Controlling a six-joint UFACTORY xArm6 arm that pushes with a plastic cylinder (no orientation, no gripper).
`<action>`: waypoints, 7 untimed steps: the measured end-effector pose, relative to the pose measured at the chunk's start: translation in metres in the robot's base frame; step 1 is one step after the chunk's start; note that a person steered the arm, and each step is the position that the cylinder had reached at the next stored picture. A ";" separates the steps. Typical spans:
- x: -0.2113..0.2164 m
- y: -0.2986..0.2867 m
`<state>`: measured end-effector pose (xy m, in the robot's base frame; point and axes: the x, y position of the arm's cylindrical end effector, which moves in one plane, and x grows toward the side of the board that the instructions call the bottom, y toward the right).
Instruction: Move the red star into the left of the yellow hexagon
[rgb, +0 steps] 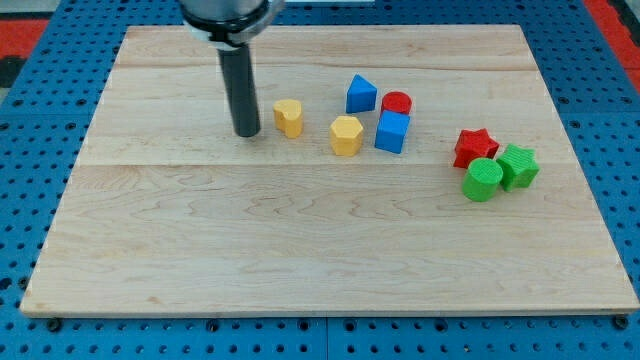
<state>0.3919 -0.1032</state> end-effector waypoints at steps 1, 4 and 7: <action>0.046 -0.013; 0.203 0.212; 0.180 0.448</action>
<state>0.5719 0.3446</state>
